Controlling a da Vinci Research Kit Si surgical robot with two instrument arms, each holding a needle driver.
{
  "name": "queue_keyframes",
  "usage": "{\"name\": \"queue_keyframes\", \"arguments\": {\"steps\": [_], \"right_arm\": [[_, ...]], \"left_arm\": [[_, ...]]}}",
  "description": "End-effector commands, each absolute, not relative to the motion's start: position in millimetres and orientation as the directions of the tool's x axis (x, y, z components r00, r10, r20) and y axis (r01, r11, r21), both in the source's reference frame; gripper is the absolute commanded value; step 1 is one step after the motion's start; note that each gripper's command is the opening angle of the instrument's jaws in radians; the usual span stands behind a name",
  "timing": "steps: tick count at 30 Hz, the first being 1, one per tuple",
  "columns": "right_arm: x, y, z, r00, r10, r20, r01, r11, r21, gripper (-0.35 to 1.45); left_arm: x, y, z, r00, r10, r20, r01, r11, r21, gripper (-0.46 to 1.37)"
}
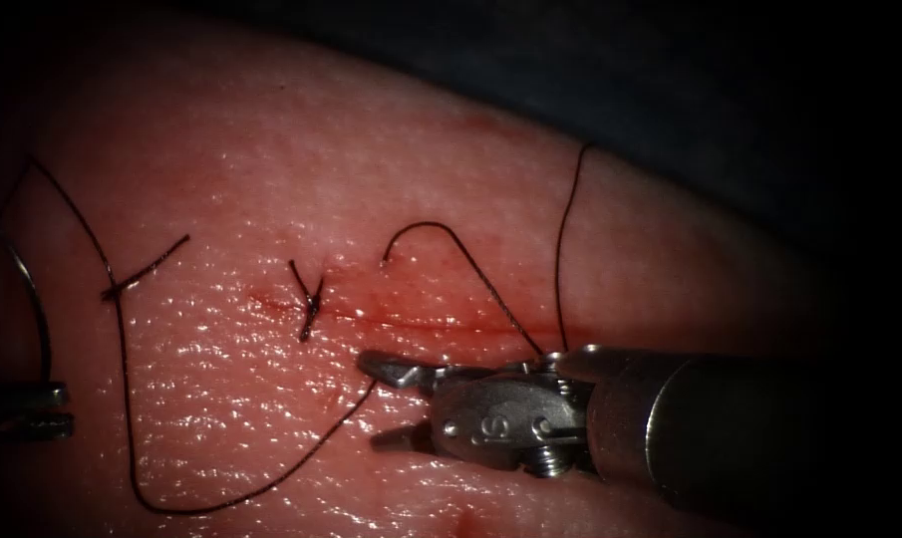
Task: Wound Closure
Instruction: Repeatedly grab the suture with the right gripper and pull it through the wound.
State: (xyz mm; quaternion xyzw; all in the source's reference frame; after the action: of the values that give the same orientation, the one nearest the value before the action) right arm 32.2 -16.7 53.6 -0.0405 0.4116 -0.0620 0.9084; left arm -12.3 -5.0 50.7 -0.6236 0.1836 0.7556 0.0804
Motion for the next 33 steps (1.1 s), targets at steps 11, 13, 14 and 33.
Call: {"name": "queue_keyframes", "arguments": {"steps": [11,13,14,33], "right_arm": [[33.2,-17.1,53.8,0.717,-0.149,-0.681,0.071,0.987,-0.141,-0.35],[33.3,-17.4,54.1,0.739,-0.08,-0.668,0.027,0.996,-0.09,-0.35],[33.3,-17.5,54.1,0.743,-0.049,-0.667,0.002,0.998,-0.07,-0.35],[32.7,-23.6,49.5,0.659,0.039,-0.751,0.025,0.997,0.073,-0.35]], "left_arm": [[-12.3,-5.2,50.3,-0.204,-0.107,-0.973,-0.347,-0.922,0.174,-0.35],[-12.3,-5.2,50.2,-0.203,-0.107,-0.973,-0.346,-0.922,0.173,-0.35],[-12.3,-5.2,50.2,-0.203,-0.106,-0.973,-0.346,-0.922,0.173,-0.35],[-11.1,-2.4,48.7,-0.228,-0.129,-0.965,-0.348,-0.915,0.205,-0.35]]}}
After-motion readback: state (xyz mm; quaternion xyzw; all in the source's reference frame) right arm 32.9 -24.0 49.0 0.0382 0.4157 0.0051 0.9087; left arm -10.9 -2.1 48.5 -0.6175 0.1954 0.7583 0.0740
